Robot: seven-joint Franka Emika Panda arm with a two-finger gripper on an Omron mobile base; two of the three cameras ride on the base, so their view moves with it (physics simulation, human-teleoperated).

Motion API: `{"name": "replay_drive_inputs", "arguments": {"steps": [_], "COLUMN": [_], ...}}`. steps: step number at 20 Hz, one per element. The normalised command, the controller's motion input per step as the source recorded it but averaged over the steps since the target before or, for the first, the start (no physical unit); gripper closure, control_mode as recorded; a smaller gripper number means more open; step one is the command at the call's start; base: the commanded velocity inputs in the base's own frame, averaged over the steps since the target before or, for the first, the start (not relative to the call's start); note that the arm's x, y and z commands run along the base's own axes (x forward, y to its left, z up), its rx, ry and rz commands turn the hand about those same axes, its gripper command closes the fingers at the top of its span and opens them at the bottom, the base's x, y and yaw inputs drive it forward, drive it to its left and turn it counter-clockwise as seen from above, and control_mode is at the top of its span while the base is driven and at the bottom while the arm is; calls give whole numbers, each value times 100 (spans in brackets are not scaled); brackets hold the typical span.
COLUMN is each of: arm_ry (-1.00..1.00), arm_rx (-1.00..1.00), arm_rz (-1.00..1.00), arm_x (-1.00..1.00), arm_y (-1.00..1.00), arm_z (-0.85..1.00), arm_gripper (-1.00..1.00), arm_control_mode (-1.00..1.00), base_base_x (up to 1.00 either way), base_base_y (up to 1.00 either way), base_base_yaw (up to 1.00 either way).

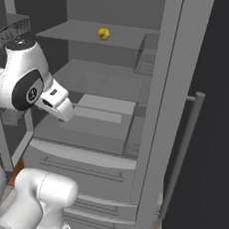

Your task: Retrieve a lemon from the fridge and place it on the cutting board with the fish.

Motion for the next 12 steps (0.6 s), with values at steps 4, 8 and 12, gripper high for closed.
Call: {"name": "replay_drive_inputs", "arguments": {"steps": [4, 8, 12], "arm_ry": [1, 1, 2], "arm_rx": [-62, 0, 20], "arm_rz": [27, 0, 0], "arm_x": [-1, 0, 0], "arm_y": [0, -19, -11], "arm_z": [-37, -5, -1], "arm_gripper": [-100, -100, -100], "arm_control_mode": [-100, -100, -100], "base_base_x": [0, 0, 0], "base_base_y": [0, 0, 0], "base_base_yaw": [0, 0, 0]}}
